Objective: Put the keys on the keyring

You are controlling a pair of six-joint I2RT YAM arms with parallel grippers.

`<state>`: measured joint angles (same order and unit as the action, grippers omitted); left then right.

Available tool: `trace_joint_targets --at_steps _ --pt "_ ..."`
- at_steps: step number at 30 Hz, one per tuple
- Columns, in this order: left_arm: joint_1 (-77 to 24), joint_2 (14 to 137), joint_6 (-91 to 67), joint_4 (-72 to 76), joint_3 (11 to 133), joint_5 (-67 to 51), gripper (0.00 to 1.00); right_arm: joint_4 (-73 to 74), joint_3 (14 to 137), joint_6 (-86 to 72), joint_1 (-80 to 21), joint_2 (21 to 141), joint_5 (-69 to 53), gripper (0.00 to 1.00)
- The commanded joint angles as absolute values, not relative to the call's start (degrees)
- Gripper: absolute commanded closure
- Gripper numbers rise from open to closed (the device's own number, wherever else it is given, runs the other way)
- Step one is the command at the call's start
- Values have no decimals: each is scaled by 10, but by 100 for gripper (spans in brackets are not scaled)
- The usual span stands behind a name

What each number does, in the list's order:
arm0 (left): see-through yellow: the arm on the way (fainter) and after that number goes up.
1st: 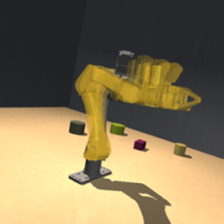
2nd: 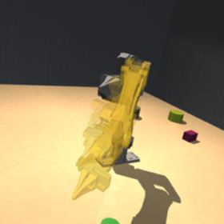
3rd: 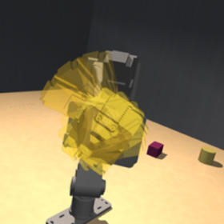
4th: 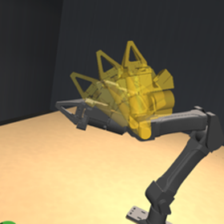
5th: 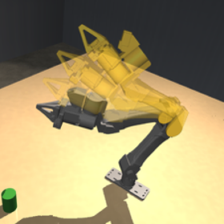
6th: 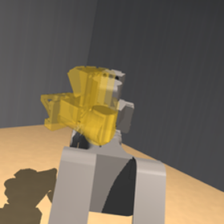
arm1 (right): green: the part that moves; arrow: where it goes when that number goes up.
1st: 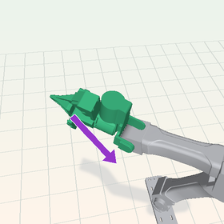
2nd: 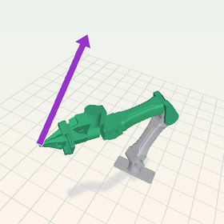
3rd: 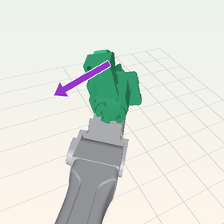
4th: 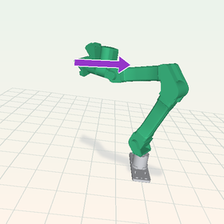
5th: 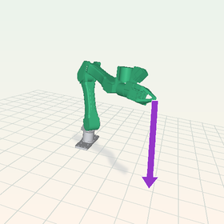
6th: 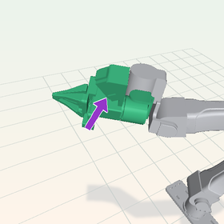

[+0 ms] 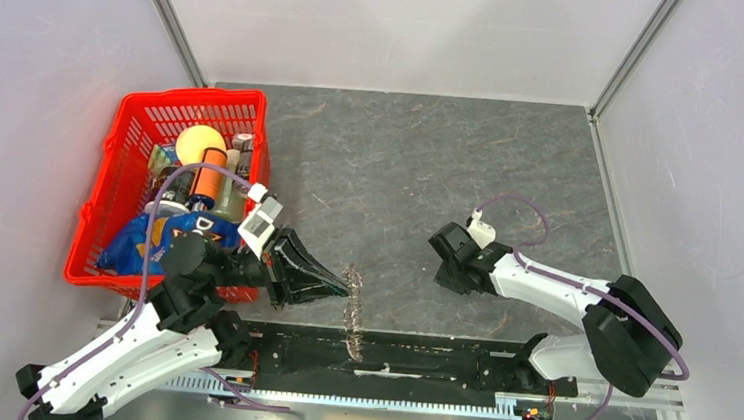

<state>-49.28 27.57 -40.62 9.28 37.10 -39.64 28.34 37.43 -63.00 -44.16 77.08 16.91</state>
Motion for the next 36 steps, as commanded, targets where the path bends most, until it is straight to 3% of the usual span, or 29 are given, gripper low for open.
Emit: trace_joint_targets --at_steps 1,15,21,26,32,36 --pt "-494 267 -394 105 374 -404 98 272 395 -647 -448 773 198 73" --pt "-494 260 -392 96 374 -402 98 276 400 -648 -450 778 222 85" --pt "-494 260 -390 94 375 -401 98 277 404 -639 -451 779 232 100" --pt "-494 261 -392 94 377 -401 98 298 419 -602 -458 738 238 100" --pt "-494 264 -392 93 382 -402 98 317 455 -486 -460 649 147 100" --pt "-494 266 -391 93 388 -404 98 341 493 -379 -460 612 20 100"
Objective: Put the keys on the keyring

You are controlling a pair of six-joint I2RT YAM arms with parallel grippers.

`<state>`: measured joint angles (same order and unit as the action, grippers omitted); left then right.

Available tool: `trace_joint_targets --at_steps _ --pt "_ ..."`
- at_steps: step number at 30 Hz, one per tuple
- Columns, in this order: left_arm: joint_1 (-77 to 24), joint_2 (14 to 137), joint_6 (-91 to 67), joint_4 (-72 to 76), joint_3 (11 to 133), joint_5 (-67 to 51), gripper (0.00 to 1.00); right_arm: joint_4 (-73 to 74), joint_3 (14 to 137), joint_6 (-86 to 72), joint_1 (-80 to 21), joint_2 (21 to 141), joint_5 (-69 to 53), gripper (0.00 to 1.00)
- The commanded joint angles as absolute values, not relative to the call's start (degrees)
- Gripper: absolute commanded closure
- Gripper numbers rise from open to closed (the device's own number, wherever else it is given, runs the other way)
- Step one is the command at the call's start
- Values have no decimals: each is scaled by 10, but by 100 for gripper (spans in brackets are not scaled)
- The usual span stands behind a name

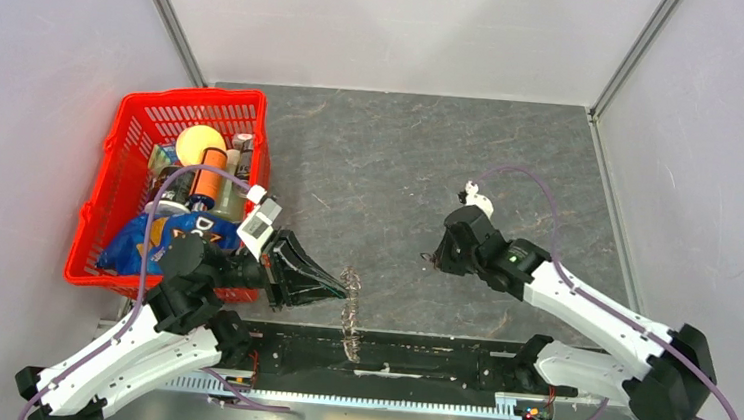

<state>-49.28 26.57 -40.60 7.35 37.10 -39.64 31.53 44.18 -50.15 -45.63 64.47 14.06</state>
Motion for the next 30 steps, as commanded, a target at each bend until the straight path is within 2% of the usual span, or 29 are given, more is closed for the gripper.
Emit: trace_joint_targets --at_steps 1,8,19,30 --pt "-494 266 -391 93 390 -404 98 355 508 -359 -460 609 -11 100" --pt "-494 272 -394 93 403 -416 98 437 596 -213 -460 588 -135 100" --pt "-494 283 -408 93 415 -448 98 491 707 -77 -460 591 -300 100" --pt "-494 312 -438 132 423 -505 98 581 843 50 -485 649 -397 100"
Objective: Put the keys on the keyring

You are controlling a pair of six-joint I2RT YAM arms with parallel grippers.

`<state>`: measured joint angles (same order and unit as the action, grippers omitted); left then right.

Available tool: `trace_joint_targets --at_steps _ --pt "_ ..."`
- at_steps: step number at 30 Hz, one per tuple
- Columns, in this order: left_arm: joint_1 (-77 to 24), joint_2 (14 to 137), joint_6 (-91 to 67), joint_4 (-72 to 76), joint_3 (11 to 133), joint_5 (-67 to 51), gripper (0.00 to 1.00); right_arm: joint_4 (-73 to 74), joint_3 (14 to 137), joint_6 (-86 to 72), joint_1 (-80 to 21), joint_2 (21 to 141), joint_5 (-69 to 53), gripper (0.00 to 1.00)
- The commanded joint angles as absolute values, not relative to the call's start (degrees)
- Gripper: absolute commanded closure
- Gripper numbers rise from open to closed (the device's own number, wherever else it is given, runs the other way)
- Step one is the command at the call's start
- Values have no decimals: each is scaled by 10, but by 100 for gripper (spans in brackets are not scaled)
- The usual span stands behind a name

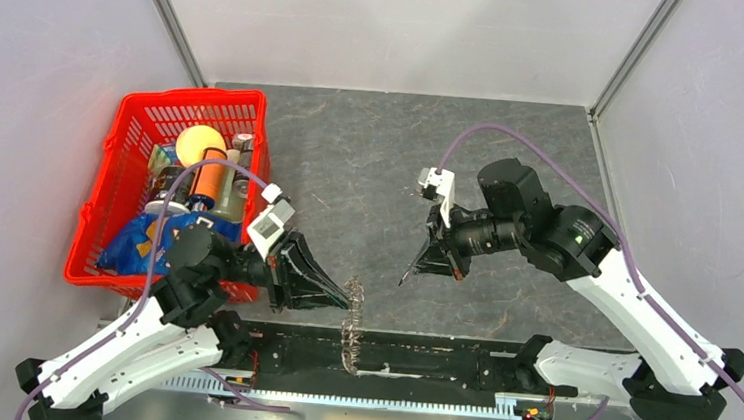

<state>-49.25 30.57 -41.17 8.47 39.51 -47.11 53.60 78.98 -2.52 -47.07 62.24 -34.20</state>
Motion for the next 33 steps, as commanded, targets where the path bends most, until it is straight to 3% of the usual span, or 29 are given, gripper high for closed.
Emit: trace_joint_targets --at_steps 1,18,33 --pt "-494 312 -440 136 423 -508 98 590 853 59 -487 657 -402 100" --pt "-494 331 -489 223 415 -571 98 663 994 160 -534 731 -499 100" --pt "-494 361 -494 269 418 -568 98 612 1066 91 -596 774 -490 100"
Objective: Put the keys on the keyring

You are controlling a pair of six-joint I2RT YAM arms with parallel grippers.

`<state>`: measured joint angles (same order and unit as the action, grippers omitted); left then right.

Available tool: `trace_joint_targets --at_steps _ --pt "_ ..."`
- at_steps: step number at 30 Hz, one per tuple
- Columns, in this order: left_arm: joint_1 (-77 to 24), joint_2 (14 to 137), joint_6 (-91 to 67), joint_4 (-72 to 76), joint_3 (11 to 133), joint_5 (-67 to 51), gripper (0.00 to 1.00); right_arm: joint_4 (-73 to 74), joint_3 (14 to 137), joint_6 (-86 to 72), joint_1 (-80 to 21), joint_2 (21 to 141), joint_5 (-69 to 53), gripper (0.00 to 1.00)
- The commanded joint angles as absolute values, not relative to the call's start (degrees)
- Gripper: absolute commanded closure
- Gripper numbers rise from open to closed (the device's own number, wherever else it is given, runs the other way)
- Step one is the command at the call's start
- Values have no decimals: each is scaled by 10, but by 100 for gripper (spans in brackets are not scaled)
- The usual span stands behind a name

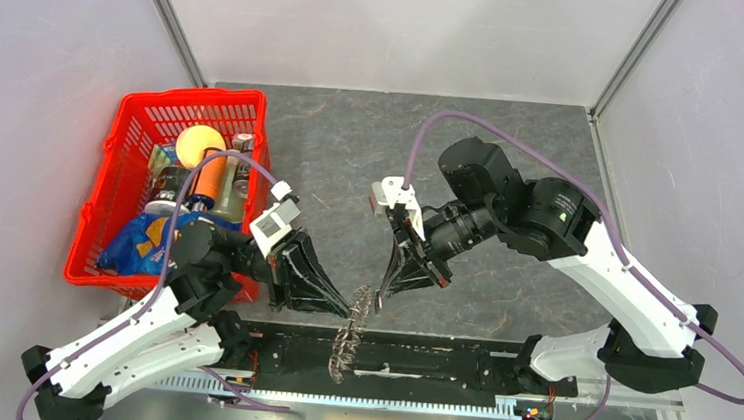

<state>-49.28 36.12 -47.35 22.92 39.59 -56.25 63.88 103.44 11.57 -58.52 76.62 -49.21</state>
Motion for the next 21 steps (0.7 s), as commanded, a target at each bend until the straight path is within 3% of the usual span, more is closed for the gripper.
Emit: trace_joint_targets --at_steps 1,21 --pt "-494 360 -493 269 418 -566 98 608 1069 86 -599 776 -487 100" --pt "-494 362 -492 268 415 -555 98 618 1131 92 -664 831 -449 100"
